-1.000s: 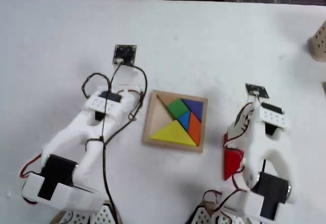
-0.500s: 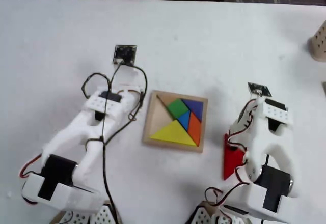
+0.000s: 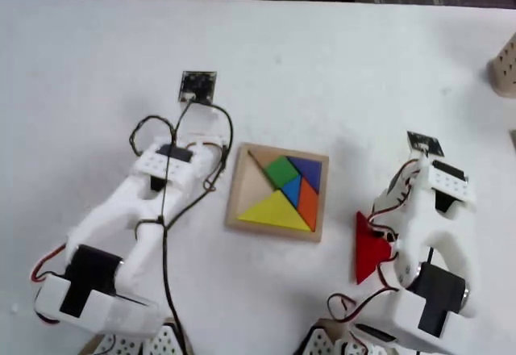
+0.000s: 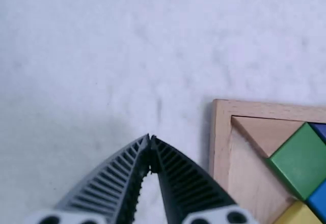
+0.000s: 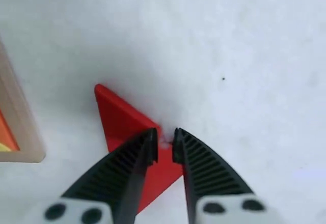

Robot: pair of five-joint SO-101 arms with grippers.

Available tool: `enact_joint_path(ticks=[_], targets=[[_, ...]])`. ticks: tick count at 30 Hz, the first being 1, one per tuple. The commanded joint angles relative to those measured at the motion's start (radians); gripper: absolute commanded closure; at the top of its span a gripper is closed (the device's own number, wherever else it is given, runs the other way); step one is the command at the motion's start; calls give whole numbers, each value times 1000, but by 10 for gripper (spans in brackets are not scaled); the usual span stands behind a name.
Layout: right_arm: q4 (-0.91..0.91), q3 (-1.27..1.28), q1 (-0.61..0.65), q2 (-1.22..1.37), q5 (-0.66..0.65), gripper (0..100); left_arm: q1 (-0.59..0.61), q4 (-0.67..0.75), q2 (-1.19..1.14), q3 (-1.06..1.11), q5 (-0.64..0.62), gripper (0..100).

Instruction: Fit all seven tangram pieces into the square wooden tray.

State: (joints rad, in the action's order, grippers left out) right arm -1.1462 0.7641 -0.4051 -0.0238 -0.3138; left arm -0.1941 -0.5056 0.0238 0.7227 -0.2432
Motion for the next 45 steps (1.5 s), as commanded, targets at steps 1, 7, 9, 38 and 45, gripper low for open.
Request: enact_joint_path(ticks=[1, 7, 9, 38, 45], targets=[[33, -37, -36, -2, -68, 954, -4, 21, 56, -9, 12, 976], [-8, -121, -116, -2, -130, 981, -2, 20, 56, -9, 12, 976], [-61, -138, -137, -2, -132, 980, -2, 21, 56, -9, 12, 976], [-93, 170, 82, -160, -496, 980, 1, 23, 54, -9, 12, 976], [-74, -98, 10, 35, -419, 980, 1, 25, 56, -9, 12, 976]])
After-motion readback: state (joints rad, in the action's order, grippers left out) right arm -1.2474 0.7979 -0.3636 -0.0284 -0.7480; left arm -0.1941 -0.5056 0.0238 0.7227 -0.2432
